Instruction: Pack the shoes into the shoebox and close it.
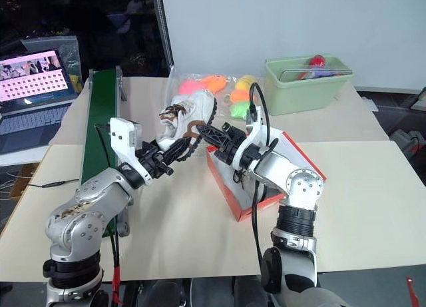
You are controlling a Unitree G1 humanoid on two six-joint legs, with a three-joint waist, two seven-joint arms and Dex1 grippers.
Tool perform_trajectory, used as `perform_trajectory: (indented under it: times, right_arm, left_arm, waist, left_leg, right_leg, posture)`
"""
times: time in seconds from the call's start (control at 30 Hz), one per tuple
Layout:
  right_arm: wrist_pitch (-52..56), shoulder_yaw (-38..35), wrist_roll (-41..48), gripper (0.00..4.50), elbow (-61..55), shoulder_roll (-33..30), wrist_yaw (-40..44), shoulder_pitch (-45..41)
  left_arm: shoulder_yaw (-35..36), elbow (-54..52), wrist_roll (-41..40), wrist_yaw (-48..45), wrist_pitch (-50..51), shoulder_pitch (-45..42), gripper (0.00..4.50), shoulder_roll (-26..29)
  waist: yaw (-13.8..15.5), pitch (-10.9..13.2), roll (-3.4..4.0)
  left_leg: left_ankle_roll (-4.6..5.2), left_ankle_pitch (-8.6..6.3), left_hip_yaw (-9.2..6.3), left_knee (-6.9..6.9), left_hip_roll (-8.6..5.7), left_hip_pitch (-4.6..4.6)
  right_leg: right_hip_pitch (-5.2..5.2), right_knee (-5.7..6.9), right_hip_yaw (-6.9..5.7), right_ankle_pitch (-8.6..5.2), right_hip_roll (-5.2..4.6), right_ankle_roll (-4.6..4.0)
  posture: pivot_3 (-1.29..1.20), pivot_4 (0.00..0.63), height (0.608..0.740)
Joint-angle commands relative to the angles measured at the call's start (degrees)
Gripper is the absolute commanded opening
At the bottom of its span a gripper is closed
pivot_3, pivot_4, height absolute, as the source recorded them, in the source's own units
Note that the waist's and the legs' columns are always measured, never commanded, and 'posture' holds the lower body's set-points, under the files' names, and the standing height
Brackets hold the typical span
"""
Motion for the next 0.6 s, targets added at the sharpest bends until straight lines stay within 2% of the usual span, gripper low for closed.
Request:
perform_trajectory:
  times: [0.03, 0.2, 0.33, 0.4, 0.5, 0.6]
  right_arm:
    - [-10.4, -3.3, 5.6, 0.05, -3.0, 2.9, -3.9, -4.7]
    - [-16.1, -2.3, 6.2, 0.05, -3.2, 2.7, -6.0, -5.0]
    - [-20.7, -1.6, 4.7, 0.05, -2.9, 1.8, -6.2, -4.6]
    - [-21.5, -0.5, 1.4, 0.05, -2.5, -1.0, -5.1, -4.6]
    - [-16.3, 3.8, -6.4, 0.05, -1.3, -12.3, 0.2, -5.0]
    - [-10.4, 5.8, -8.6, 0.05, 0.4, -22.7, 5.6, -6.0]
  left_arm:
    - [-3.2, -1.6, -1.8, -3.8, -1.5, 1.3, 2.84, -0.2]
    - [-3.1, -1.2, -0.9, -4.0, -2.0, 1.1, 4.48, 0.8]
    - [-1.7, -1.3, -2.0, -3.6, -2.0, 1.3, 4.48, 0.4]
    - [-1.9, -2.1, -2.3, -5.3, -2.1, 2.6, 4.48, 1.9]
    - [-4.3, -3.6, 1.5, -13.4, -6.3, 7.8, 4.48, 10.5]
    - [-3.8, -3.5, 2.0, -19.3, -9.7, 11.3, 4.48, 16.0]
  waist:
    - [0.2, 0.0, 0.01]
    - [0.6, 0.0, 0.02]
    - [0.1, 0.0, 0.02]
    - [0.0, 0.0, 0.03]
    - [-0.2, 0.0, 0.1]
    - [0.4, 0.1, 0.16]
  left_leg:
    - [0.0, 0.0, -0.01, 0.0, 0.0, -0.01]
    - [0.0, 0.0, 0.0, 0.03, -0.07, -0.09]
    - [0.01, -0.01, 0.0, -0.07, -0.02, -0.06]
    - [0.01, -0.01, 0.0, -0.09, 0.0, -0.06]
    - [0.01, -0.01, 0.02, -0.12, -0.01, -0.05]
    - [0.01, -0.01, 0.06, -0.14, -0.04, -0.06]
  right_leg:
    - [0.0, 0.0, 0.0, 0.0, 0.0, 0.0]
    - [0.03, -0.13, -0.02, 0.0, -0.08, 0.03]
    - [-0.01, -0.13, -0.01, -0.01, -0.04, 0.03]
    - [-0.04, -0.1, -0.01, -0.01, -0.02, 0.02]
    - [-0.04, -0.12, 0.01, -0.02, -0.02, 0.01]
    - [-0.04, -0.21, 0.0, -0.03, -0.06, 0.0]
  posture:
    - [0.0, 0.15, 0.729]
    - [0.0, 0.15, 0.729]
    - [0.0, 0.15, 0.729]
    - [0.0, 0.15, 0.729]
    - [0.0, 0.15, 0.729]
    - [0.0, 0.15, 0.729]
